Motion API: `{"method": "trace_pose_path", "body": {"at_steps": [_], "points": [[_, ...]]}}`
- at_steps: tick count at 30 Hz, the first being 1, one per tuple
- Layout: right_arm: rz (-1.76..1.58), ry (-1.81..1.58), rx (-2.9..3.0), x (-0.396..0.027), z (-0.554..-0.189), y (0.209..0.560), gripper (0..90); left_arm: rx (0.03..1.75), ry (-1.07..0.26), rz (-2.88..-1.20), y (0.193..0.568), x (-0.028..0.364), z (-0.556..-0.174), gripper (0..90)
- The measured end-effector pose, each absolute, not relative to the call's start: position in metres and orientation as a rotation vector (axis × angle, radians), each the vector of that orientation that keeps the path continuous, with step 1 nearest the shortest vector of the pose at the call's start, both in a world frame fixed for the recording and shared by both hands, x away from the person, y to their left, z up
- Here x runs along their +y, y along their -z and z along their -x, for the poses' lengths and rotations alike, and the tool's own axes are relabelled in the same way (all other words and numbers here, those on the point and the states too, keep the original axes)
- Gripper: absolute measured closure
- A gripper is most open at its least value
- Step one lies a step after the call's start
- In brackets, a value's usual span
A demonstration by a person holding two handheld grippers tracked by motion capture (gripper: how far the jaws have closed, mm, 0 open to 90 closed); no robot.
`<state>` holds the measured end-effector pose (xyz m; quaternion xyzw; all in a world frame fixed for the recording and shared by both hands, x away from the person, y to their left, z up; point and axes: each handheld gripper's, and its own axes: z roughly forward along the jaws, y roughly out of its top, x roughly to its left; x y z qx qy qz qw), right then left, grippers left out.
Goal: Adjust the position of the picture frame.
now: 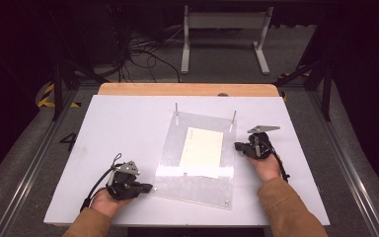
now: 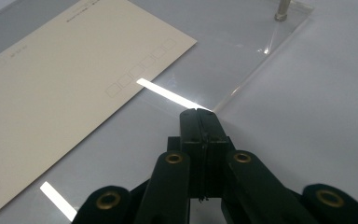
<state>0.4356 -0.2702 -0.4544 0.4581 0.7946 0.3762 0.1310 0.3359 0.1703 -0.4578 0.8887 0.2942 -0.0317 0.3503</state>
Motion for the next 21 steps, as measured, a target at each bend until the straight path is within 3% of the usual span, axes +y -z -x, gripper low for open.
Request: {"method": "trace_pose_path", "body": {"at_steps": [21], "points": [[-1.330,-1.096,2.254,-0.281,-0.442,0.456,89.2,0.577,0.169,-2.323,0.460,0.141,-0.324,89.4]]}}
